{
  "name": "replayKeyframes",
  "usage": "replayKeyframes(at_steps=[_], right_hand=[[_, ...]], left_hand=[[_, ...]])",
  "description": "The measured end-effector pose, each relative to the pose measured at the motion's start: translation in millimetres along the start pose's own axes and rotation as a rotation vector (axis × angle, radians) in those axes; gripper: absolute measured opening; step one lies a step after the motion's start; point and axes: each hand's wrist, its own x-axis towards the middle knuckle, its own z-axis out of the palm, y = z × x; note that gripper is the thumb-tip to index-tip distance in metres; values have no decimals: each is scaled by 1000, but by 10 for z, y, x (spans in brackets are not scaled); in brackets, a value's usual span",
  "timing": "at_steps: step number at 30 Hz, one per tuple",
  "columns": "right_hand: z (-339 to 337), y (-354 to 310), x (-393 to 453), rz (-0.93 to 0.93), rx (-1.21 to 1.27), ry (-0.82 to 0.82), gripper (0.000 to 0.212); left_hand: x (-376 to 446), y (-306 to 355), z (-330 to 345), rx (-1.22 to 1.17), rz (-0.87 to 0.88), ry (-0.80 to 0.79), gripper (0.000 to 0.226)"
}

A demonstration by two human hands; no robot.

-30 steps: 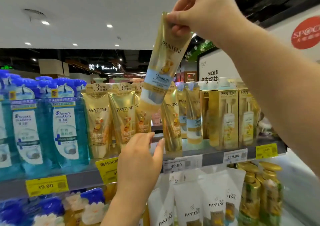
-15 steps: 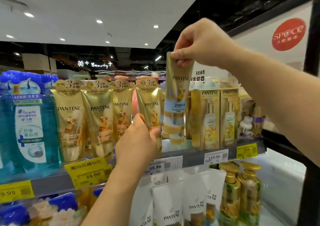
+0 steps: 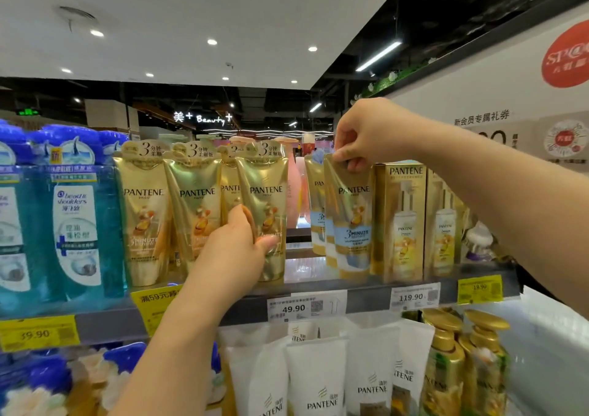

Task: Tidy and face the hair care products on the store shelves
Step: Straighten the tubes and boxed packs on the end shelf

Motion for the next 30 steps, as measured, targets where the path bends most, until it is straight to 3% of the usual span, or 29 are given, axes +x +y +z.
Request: replayKeyframes(at_steps=[6, 10, 12, 14, 18, 21, 30], right_hand=[[10, -16, -35, 5, -91, -11, 20], [53, -161, -191, -38, -146, 129, 33], [134, -310, -335, -82, -87, 180, 28], [331, -479, -490, -94, 51, 101, 22], [921, -659, -628, -54, 93, -77, 37], [1220, -651, -613, 54, 295, -194, 33], [1484, -780, -590, 153, 250, -35, 42]], left_hand=[[-9, -40, -127, 25, -10, -14, 30], [-21, -66, -132, 89, 16, 28, 35], [-41, -82, -141, 109, 35, 70, 48], [-64, -98, -158, 120, 40, 114, 56], [-150, -140, -212, 126, 66, 209, 48], [-250, -204, -268, 81, 93, 283, 46], [-552, -477, -442, -13, 154, 401, 16]])
